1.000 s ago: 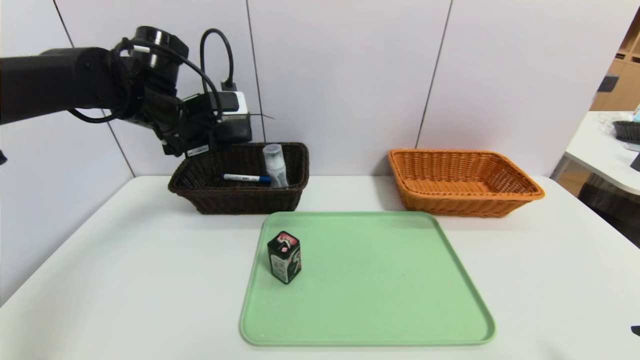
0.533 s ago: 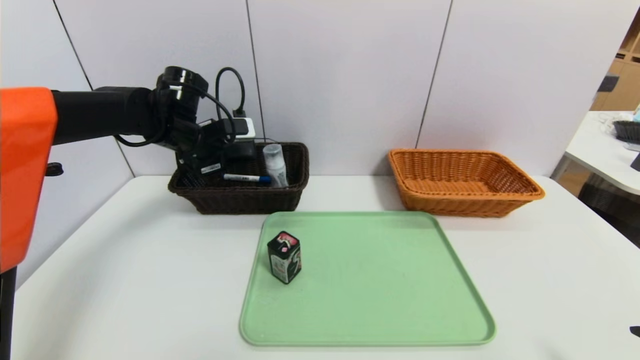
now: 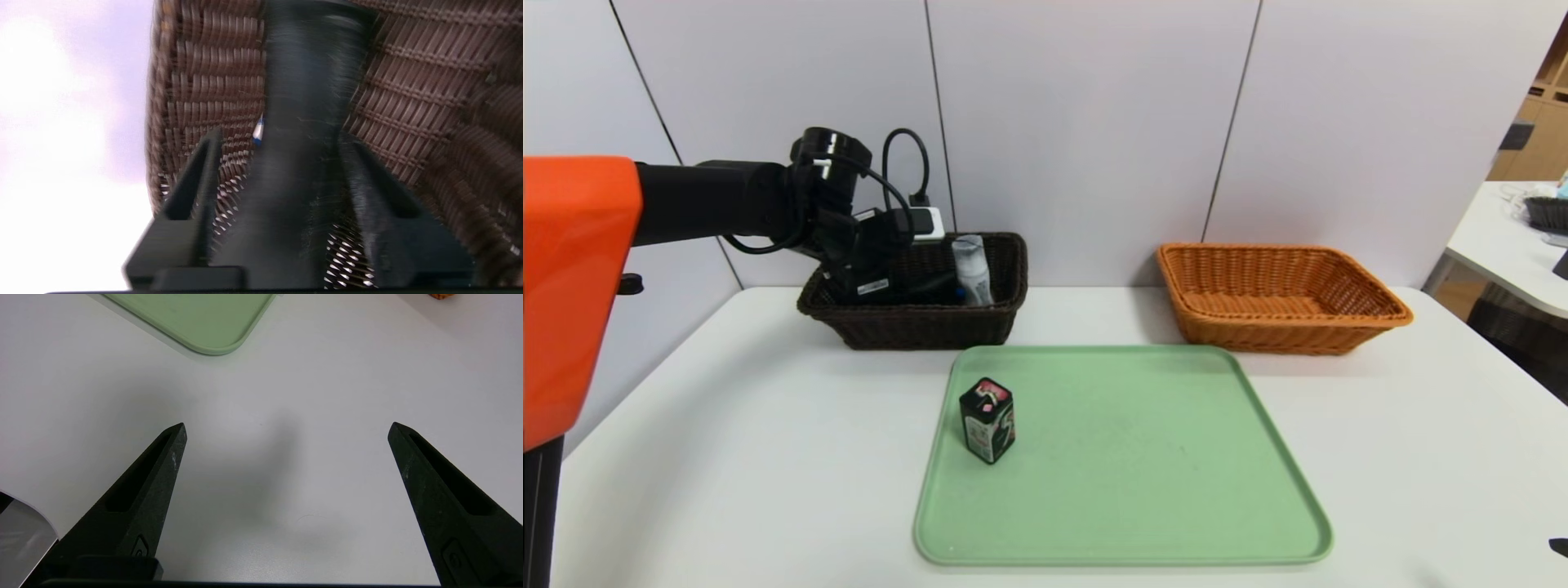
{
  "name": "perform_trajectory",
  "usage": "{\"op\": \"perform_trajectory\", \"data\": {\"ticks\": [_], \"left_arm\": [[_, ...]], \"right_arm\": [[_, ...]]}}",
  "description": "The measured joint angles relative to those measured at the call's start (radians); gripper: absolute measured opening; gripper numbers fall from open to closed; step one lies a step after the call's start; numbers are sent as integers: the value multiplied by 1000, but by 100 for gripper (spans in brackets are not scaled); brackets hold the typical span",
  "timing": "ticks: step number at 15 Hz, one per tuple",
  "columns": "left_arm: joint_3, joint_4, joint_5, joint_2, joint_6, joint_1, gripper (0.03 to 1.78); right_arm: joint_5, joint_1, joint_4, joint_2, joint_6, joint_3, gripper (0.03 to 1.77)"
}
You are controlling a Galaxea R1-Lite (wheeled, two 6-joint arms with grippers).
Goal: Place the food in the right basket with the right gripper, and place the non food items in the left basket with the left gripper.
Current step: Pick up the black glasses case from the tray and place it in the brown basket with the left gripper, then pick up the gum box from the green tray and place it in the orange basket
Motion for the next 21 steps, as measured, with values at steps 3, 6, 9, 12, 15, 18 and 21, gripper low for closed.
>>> {"op": "perform_trajectory", "data": {"ticks": [3, 6, 9, 12, 15, 18, 21], "left_arm": [[-5, -1, 0, -22, -1, -1, 130], [4, 3, -1, -76, -2, -4, 142], [52, 16, 0, -171, -4, -19, 151], [141, 42, 9, -288, -97, -82, 157], [174, 103, 20, -376, -259, -158, 162], [175, 107, 96, -421, -462, -252, 164], [195, 107, 135, -449, -623, -304, 166]], "right_arm": [[0, 0, 0, -3, 0, 5, 170], [0, 0, 0, -6, 1, 8, 170], [0, 0, 0, -10, 3, 15, 170], [1, 0, 0, -17, -1, 17, 170], [1, -1, 0, -26, -2, 18, 170], [1, -1, 0, -35, 0, 17, 170], [1, -1, 0, -39, 2, 18, 170]]}}
